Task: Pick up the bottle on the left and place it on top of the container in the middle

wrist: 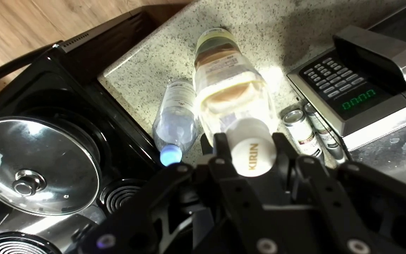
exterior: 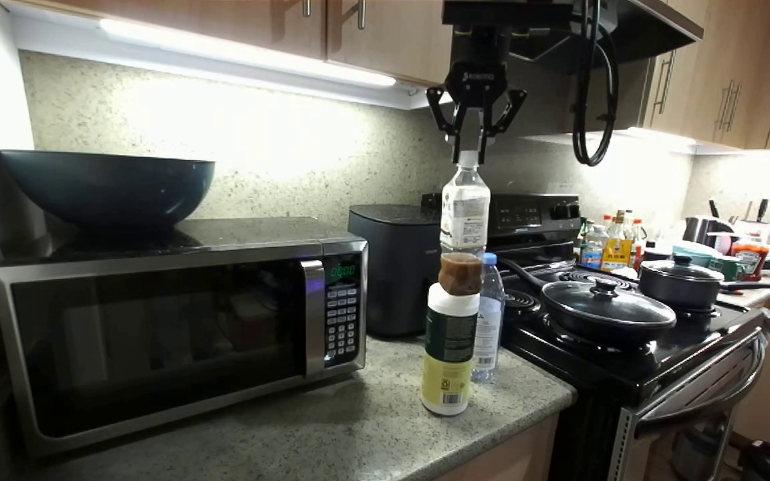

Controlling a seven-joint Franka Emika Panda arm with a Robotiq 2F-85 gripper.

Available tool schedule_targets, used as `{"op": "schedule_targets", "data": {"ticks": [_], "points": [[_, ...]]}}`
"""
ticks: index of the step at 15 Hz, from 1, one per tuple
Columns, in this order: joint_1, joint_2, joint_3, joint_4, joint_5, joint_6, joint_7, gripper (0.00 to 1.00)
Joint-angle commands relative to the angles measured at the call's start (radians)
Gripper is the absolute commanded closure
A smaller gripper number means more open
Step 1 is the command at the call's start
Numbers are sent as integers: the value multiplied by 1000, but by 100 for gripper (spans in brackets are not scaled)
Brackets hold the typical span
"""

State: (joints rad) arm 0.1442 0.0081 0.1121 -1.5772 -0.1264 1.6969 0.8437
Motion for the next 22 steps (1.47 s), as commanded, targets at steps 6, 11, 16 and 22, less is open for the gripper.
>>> {"op": "schedule_targets", "data": {"ticks": [6, 11, 16, 22], "points": [[-10, 5, -2, 5, 20, 4, -2, 91], [-9, 7, -4, 17, 14, 18, -3, 91], [-8, 23, -4, 37, 12, 12, -6, 91], [-7, 51, -7, 67, 9, 10, -7, 91]]}}
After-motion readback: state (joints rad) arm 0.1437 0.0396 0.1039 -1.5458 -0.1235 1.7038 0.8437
